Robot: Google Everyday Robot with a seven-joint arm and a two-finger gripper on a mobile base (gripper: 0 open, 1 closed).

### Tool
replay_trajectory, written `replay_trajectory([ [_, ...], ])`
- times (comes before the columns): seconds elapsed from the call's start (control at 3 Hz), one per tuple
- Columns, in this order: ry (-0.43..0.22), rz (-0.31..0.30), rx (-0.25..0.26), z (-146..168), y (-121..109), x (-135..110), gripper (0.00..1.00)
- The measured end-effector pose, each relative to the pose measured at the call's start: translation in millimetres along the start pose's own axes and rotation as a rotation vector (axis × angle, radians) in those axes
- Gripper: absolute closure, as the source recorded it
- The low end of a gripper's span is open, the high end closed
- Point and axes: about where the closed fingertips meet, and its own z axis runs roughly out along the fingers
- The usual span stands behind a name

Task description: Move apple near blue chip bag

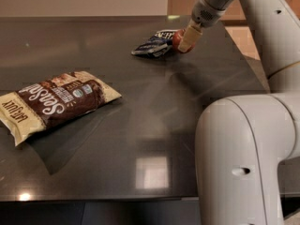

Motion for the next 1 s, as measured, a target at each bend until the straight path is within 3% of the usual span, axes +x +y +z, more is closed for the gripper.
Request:
replay_trajectory([
  [0.33, -0.001, 0.016, 0.016, 12, -12, -2, 1.00],
  [0.67, 0.021, 0.035, 0.013, 25, -17, 4, 0.83],
  [1.0, 0.036, 0.047, 0.011, 32, -20, 10, 0.59],
])
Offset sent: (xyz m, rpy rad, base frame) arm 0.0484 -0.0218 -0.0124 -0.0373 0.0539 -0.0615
